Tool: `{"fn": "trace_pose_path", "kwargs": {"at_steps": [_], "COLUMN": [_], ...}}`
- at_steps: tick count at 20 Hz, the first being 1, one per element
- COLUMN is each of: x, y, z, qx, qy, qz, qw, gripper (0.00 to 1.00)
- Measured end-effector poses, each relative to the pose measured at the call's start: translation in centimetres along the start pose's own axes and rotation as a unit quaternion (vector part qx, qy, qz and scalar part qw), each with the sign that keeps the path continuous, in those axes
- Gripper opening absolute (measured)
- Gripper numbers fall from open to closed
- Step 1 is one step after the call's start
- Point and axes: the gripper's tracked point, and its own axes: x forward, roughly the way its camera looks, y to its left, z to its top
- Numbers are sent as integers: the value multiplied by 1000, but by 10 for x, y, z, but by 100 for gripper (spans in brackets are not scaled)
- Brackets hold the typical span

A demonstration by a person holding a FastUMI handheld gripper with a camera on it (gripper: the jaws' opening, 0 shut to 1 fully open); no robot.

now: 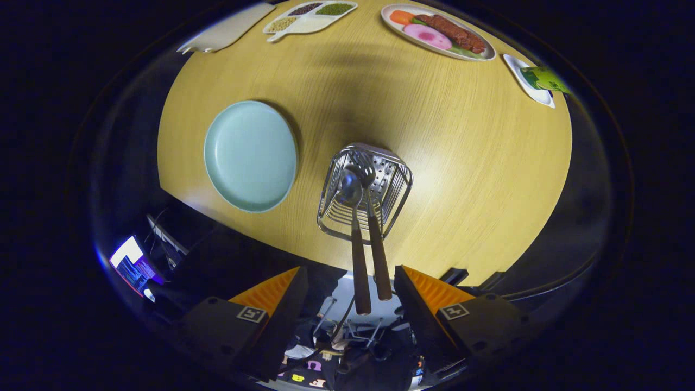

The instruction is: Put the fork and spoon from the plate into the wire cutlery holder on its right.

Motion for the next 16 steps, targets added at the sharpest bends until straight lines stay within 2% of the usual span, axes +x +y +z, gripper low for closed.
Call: {"fn": "trace_pose_path", "kwargs": {"at_steps": [3,5,8,13,16], "x": [-5,-12,-25,-68,-95], "y": [-1,-1,2,2,-4], "z": [11,26,34,43,50], "qx": [23,38,67,44,33], "qy": [-104,-195,-294,-411,-479], "qz": [-6,-15,-28,-76,-97], "qw": [994,980,953,907,872], "gripper": [99,100,99,100,97]}}
